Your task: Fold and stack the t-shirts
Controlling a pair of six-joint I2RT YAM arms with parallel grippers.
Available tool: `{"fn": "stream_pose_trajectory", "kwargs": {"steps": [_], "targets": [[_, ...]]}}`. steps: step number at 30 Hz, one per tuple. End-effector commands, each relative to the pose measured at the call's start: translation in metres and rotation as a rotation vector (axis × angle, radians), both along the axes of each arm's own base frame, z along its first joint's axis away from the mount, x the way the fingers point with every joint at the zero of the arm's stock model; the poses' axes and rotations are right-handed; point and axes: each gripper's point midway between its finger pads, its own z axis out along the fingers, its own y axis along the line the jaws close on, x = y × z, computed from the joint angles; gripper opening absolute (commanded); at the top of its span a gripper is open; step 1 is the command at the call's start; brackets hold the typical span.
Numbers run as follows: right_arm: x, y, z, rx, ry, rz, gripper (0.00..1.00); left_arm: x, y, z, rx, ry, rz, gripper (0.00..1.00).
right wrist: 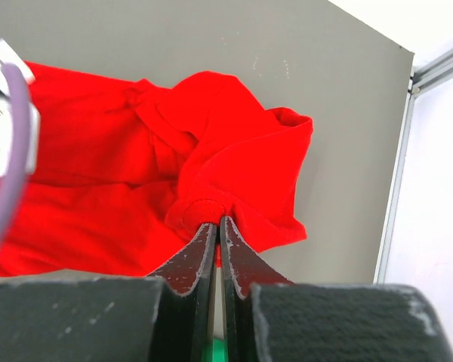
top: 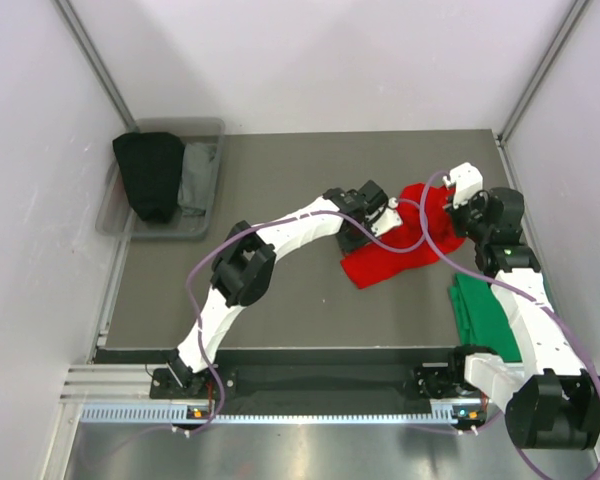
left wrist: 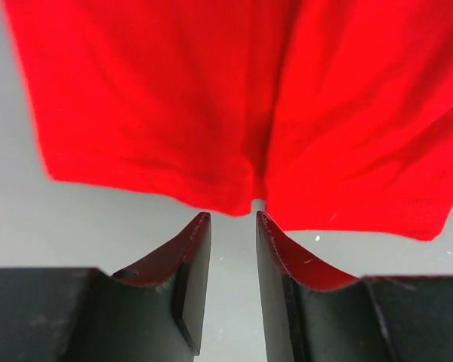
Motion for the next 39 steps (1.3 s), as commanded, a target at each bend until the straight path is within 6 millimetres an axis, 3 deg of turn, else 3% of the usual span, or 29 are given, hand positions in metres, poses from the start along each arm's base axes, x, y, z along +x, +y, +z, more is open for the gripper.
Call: {"fn": "stream_pose_trajectory", "kwargs": {"steps": [1, 24, 27, 29, 33, 35, 36, 38, 39], "targets": [[0.004, -0.004, 0.015, 0.016, -0.059, -0.014, 0.02, -0.001, -0.003, -0.002, 0.012, 0.007, 0.005, 0.36], [0.003, -0.006, 0.012, 0.021, -0.050, -0.015, 0.02, 0.008, -0.003, -0.019, 0.059, 0.002, 0.021, 0.33], [0.003, -0.006, 0.011, 0.019, -0.049, -0.016, 0.02, 0.008, -0.001, -0.020, 0.062, 0.003, 0.023, 0.29], [0.003, -0.006, 0.012, 0.020, -0.050, -0.015, 0.02, 0.007, 0.002, -0.021, 0.066, 0.006, 0.023, 0.19], [0.003, -0.006, 0.013, 0.020, -0.053, -0.016, 0.01, 0.007, 0.005, -0.005, 0.050, -0.015, 0.026, 0.00], [0.004, -0.007, 0.015, 0.018, -0.054, -0.017, 0.01, 0.006, 0.010, 0.000, 0.054, -0.029, 0.028, 0.00], [0.004, -0.007, 0.016, 0.018, -0.054, -0.017, 0.01, 0.007, 0.011, 0.016, 0.034, -0.055, 0.027, 0.00], [0.005, -0.006, 0.021, 0.019, -0.055, -0.014, 0.01, 0.007, 0.023, 0.025, 0.049, -0.087, 0.037, 0.00], [0.005, -0.006, 0.023, 0.019, -0.054, -0.011, 0.01, 0.007, 0.028, 0.049, 0.028, -0.126, 0.038, 0.00]]}}
